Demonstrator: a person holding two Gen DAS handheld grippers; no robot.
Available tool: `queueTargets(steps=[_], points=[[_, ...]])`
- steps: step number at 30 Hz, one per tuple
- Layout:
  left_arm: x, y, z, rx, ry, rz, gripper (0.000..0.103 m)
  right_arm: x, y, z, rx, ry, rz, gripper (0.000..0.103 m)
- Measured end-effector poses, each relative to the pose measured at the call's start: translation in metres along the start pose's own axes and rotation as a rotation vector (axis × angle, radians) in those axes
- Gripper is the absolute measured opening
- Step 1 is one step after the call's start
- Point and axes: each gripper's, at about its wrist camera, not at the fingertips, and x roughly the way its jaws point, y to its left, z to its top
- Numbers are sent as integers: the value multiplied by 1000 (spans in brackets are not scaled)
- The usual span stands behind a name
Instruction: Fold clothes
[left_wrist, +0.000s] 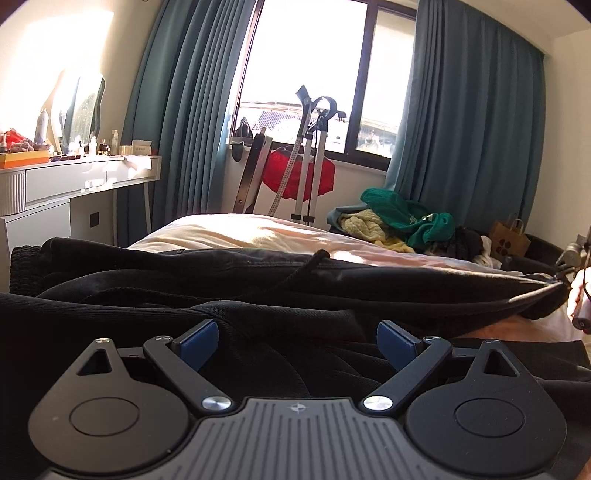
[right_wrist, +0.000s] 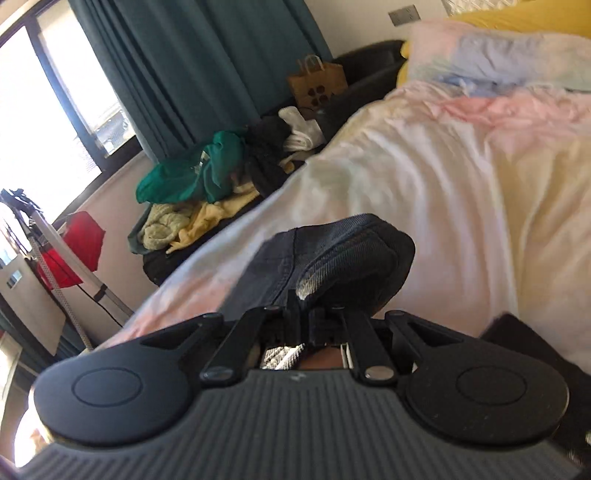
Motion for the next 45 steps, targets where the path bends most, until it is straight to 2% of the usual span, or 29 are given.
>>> queueTargets(steps=[2,5,10,12,14,18,21,25,27,33,38,44,45], points=[[1,-2,-2,3,4,-6,94,0,-25,-18,42,19,-5,7],[1,-4,-2,-5,15,-21,94,-10,-34,-21,74,8,13,7],[-4,-8,-4,12,18,-50,94,-29,-5,12,18,-67,51,6],[-6,-11,-4,33,18,-53,94,-29,-8,17,8,-77,39,6],[-6,-14,-6,50,27,-57,94,-23,-24,8,31,-52,20,7],[-1,-17,-12,72,68,-53,94,-12,-65,-31,54,32,-6,7],[1,-20,-14,87,83,-61,94,-14,-76,-44,66,52,17,9],[-1,-26,-17,133,76,-63,94,-26,-68,-41,34,85,7,13],[-3,-31,-18,149,80,-69,94,-41,-60,-40,-19,84,-24,19],[-14,-34,-13,139,80,-83,94,-115,-33,-51,-225,15,-45,20],[-35,-36,-8,147,39,-83,94,-187,-17,-69,-222,55,106,20],[-64,-38,-4,152,31,-103,94,-260,18,-98,-374,47,248,20],[-67,-39,-4,154,34,-102,94,-270,22,-103,-397,45,271,23]])
